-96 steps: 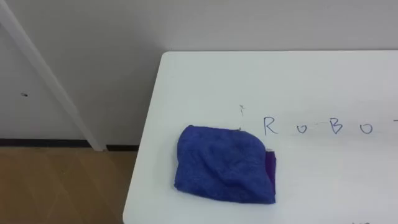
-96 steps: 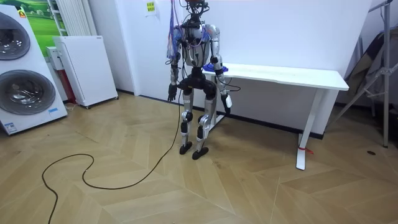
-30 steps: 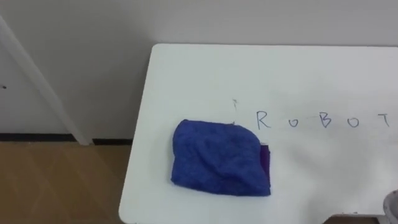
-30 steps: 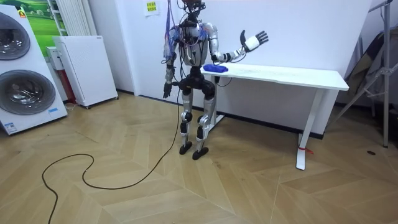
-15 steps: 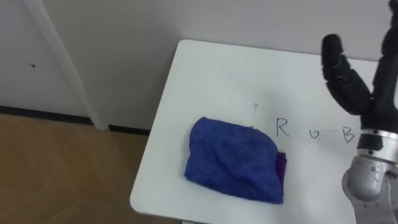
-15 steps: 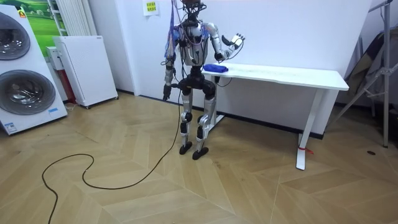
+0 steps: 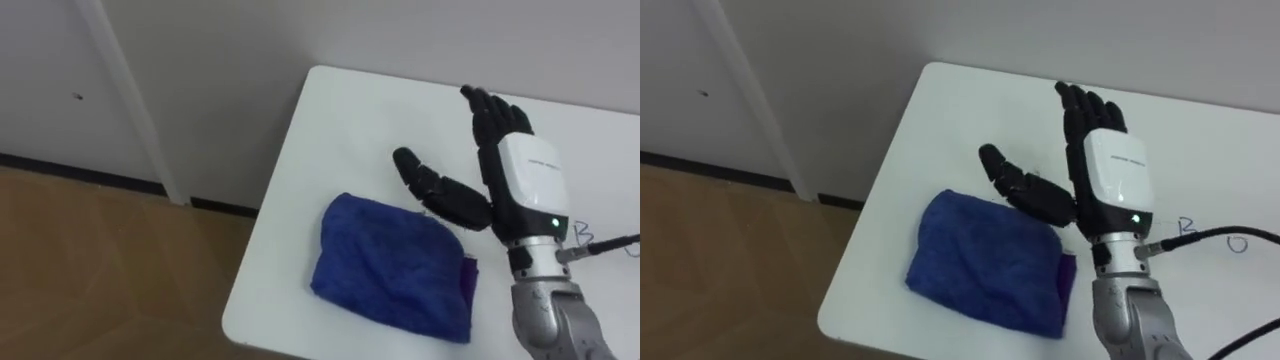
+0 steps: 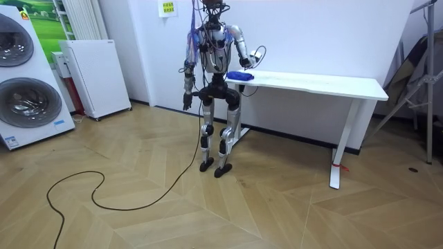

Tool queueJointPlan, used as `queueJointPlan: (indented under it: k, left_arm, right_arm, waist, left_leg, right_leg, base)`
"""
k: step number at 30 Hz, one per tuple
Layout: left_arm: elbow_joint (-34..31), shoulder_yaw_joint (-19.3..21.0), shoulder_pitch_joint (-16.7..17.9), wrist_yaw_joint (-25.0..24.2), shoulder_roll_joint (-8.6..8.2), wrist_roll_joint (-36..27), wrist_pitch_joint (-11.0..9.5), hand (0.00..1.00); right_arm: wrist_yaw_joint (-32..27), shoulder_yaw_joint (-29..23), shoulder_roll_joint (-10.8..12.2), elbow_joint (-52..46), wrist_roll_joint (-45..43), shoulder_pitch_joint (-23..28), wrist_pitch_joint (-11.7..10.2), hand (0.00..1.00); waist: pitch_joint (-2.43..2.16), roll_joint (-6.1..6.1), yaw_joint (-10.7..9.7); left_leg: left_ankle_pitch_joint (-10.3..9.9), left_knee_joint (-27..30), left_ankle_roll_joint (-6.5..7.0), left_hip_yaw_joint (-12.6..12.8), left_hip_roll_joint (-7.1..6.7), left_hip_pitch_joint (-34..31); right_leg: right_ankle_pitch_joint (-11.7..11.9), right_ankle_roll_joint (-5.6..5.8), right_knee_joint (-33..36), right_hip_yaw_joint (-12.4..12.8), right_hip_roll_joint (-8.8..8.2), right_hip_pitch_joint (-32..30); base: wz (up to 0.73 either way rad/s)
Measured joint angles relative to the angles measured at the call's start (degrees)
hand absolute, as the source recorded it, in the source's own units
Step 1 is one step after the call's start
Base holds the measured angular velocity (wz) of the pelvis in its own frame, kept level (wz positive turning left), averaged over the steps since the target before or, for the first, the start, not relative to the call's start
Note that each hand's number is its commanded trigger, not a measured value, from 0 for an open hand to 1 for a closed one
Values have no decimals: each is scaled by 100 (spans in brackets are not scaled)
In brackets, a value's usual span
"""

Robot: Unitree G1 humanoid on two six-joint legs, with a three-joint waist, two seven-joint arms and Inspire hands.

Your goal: Wipe table

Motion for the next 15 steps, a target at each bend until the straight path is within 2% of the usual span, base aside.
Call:
queueJointPlan:
  k: [3, 5, 10, 11, 15]
  left_arm:
    - [1, -117, 14, -8, 2, -2, 0, 0]
    - [5, -173, 13, -34, 2, -3, 0, 0]
    - [9, -183, 46, -73, 2, -11, 2, 0]
    - [9, -185, 39, -78, 2, -11, 5, 0]
    - [9, -188, 43, -89, 2, -10, 9, 0]
  right_arm:
    - [1, 73, -1, 12, -71, 0, 0, 0]
    - [-8, 113, 1, 29, -350, 48, -13, 0]
    - [-42, 326, 7, 509, -617, 288, 25, 0]
    - [-42, 364, 22, 522, -646, 376, 24, 0]
    - [-41, 382, 23, 528, -703, 529, 31, 0]
  waist:
    - [2, 3, 14]
    - [27, 40, 10]
    - [14, 17, 25]
    - [26, 46, 19]
    - [13, 57, 20]
  left_leg:
    - [7, -3, 10, 3, -6, 5]
    - [13, -5, 20, 6, -8, 1]
    - [19, -1, 33, 6, -37, 0]
    - [20, 4, 34, 0, -39, -6]
    - [32, 3, 54, 4, -55, -28]
  right_leg:
    - [0, 1, 0, 12, -12, 2]
    - [23, 39, -7, 4, -17, 3]
    - [44, 75, -92, -4, -40, 49]
    - [53, 90, -93, -1, -42, 46]
    - [55, 94, -88, 0, -58, 25]
  base:
    - [0]
    - [0]
    - [1]
    - [0]
    - [0]
